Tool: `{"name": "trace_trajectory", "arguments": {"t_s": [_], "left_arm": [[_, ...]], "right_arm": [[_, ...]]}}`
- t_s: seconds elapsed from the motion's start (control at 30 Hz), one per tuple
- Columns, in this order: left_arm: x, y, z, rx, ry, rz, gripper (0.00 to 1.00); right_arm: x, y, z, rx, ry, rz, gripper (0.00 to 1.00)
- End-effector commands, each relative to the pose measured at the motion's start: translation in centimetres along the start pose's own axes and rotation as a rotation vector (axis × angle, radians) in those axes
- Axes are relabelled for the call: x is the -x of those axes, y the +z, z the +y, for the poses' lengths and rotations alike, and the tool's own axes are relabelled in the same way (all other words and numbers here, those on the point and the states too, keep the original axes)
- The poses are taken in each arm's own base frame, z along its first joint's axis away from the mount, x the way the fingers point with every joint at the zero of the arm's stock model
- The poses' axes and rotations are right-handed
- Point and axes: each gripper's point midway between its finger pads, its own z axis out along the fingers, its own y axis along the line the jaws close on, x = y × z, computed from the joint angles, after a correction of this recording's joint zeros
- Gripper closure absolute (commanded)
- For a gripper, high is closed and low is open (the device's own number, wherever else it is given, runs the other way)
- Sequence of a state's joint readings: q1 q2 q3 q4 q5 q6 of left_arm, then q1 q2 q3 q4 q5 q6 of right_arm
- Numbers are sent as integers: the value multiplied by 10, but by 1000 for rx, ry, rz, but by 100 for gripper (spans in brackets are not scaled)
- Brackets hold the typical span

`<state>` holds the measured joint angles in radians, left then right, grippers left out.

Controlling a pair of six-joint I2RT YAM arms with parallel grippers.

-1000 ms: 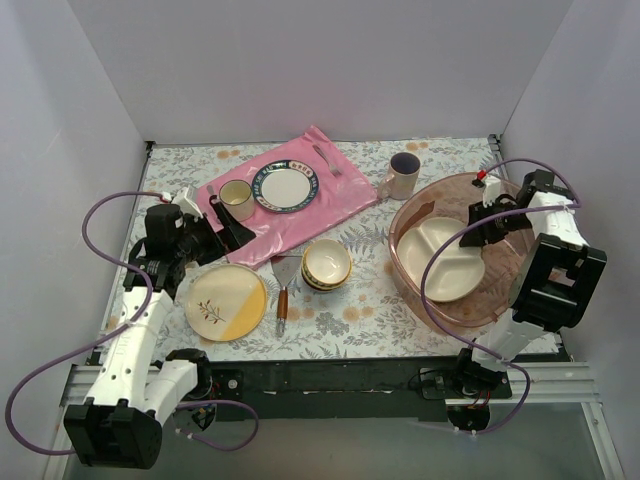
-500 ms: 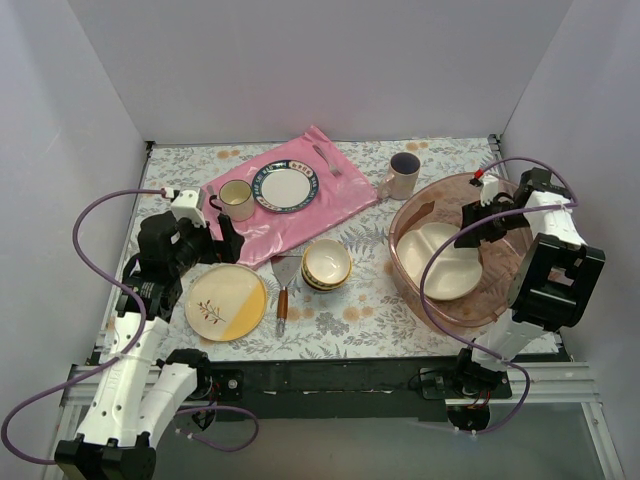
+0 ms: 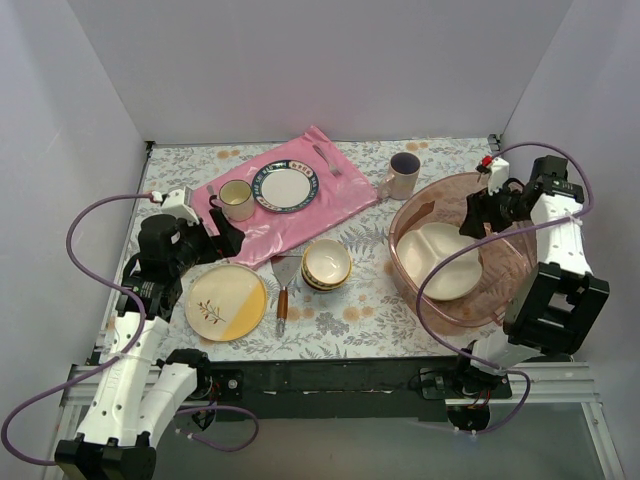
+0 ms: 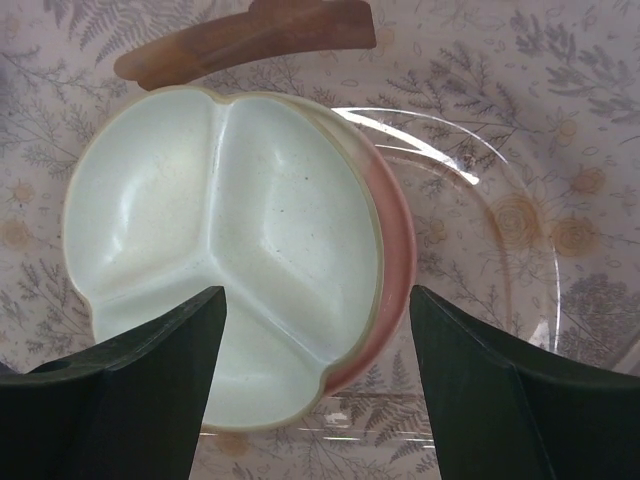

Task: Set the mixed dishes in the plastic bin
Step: Place the plate in the plastic bin, then pick up the plate at the center of the board.

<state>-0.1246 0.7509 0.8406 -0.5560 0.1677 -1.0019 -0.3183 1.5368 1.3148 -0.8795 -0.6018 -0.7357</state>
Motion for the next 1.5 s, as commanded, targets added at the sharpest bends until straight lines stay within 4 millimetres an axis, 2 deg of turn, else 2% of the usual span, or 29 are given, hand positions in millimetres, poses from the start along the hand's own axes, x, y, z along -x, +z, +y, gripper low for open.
{"name": "trace_trajectory", "arguments": {"t_s": [0.0, 0.17, 0.23, 0.4, 0.5, 0.57, 0.6, 0.73, 0.77, 0.8, 1.0, 1.1, 1.2, 1.3, 1.37, 1.4, 1.43, 1.47], "left_arm": [[3, -5, -15, -29, -189, 1, 2], [-17, 3, -24, -63, -352, 87, 2], [-26, 7, -20, -21, -432, 127, 2], [-50, 13, -4, 98, -557, 195, 2], [-70, 15, 18, 239, -621, 227, 2], [-74, 15, 28, 297, -619, 231, 2], [-80, 15, 30, 314, -622, 250, 2], [-89, 18, 20, 249, -639, 295, 2], [-97, 19, 16, 228, -656, 323, 2], [-101, 17, 7, 191, -692, 360, 2], [-140, 5, 22, 377, -810, 500, 2], [-142, 6, 27, 412, -776, 492, 2], [-146, 16, 18, 367, -662, 526, 2], [-157, 29, 5, 312, -464, 590, 2], [-153, 39, 1, 291, -349, 619, 2], [-165, 41, 2, 327, -299, 683, 2], [-154, 48, -4, 335, -265, 674, 2], [-149, 53, 10, 425, -210, 638, 2]], "right_arm": [[39, -29, 11, -35, -90, -120, 18], [69, -53, 43, 14, -139, -261, 18], [82, -62, 63, 58, -164, -329, 19], [101, -73, 114, 196, -257, -451, 18], [99, -65, 138, 266, -290, -468, 18], [91, -54, 151, 316, -279, -461, 18], [93, -53, 152, 318, -300, -479, 18], [85, -41, 163, 379, -278, -484, 18], [82, -38, 166, 397, -271, -480, 18], [82, -38, 170, 412, -277, -484, 18], [78, -39, 182, 455, -307, -519, 18], [78, -41, 186, 466, -322, -534, 18], [77, -42, 191, 483, -327, -529, 18], [76, -42, 196, 498, -347, -531, 18], [75, -41, 199, 507, -351, -531, 18], [74, -41, 199, 508, -353, -532, 18], [72, -39, 199, 510, -349, -529, 18], [72, -39, 200, 511, -351, -529, 18]]}}
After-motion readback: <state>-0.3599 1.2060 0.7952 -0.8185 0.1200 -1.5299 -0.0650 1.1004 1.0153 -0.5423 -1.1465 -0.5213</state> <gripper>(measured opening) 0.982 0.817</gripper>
